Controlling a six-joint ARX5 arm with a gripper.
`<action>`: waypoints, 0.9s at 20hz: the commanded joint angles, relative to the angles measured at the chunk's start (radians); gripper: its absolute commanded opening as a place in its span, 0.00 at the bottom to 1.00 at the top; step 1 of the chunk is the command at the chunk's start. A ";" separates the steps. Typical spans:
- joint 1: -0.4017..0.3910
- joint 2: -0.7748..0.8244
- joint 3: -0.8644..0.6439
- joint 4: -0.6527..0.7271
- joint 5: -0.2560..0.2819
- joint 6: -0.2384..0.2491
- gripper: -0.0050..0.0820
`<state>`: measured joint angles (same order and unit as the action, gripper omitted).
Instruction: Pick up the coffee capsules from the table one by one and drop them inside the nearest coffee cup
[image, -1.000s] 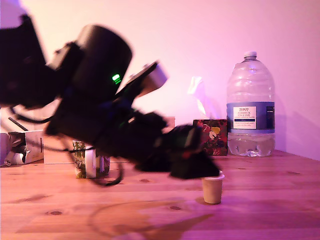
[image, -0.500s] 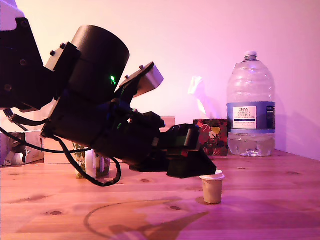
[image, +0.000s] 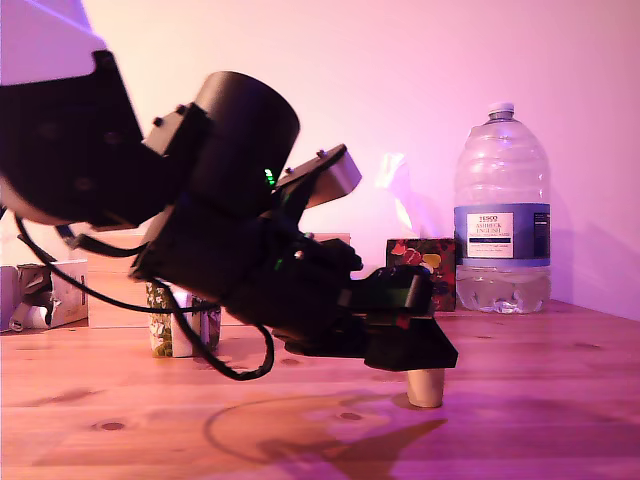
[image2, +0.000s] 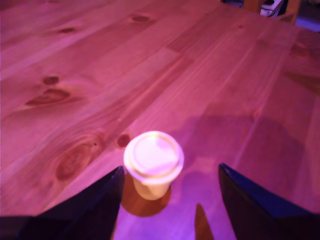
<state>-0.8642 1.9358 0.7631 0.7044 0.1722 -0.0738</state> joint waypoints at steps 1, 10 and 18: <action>-0.006 0.061 0.025 -0.005 -0.005 -0.005 0.67; -0.009 0.125 0.119 -0.113 -0.025 -0.005 0.67; -0.009 0.133 0.129 -0.144 -0.035 -0.002 0.39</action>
<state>-0.8700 2.0342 0.8948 0.5678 0.1368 -0.0746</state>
